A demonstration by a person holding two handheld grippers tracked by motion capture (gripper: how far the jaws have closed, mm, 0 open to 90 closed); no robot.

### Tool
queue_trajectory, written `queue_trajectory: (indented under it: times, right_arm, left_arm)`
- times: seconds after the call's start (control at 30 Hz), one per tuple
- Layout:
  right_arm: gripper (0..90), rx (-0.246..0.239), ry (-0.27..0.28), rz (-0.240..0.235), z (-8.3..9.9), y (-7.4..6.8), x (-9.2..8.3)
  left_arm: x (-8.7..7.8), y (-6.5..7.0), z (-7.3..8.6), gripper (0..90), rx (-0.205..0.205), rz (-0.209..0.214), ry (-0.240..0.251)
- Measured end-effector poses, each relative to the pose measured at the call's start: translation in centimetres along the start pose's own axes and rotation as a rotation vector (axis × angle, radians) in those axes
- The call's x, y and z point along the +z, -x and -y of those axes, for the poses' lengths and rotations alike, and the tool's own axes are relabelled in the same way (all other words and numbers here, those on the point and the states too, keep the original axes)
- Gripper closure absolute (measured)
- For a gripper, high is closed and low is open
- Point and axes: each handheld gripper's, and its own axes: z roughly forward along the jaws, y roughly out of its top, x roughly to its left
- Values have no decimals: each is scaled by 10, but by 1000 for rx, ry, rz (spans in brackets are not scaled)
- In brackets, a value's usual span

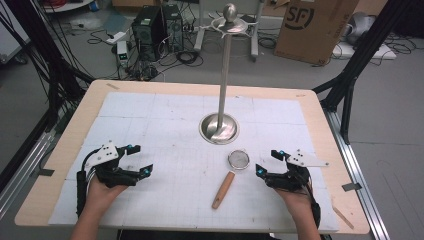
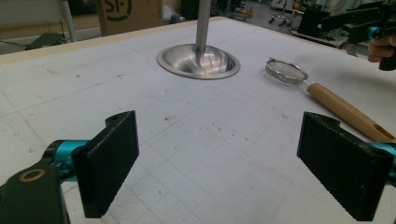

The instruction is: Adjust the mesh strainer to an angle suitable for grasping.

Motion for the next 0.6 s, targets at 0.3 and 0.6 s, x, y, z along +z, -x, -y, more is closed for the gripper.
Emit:
queue_trajectory:
  times: [0.3,0.6]
  right_arm:
    - [169,-37,-14,-43,1,-4,-1]
    - [243,-54,-32,-80,4,-4,-4]
  left_arm:
    - [0,-2,-2,134,-3,-10,27]
    - [8,-1,-3,134,13,-3,27]
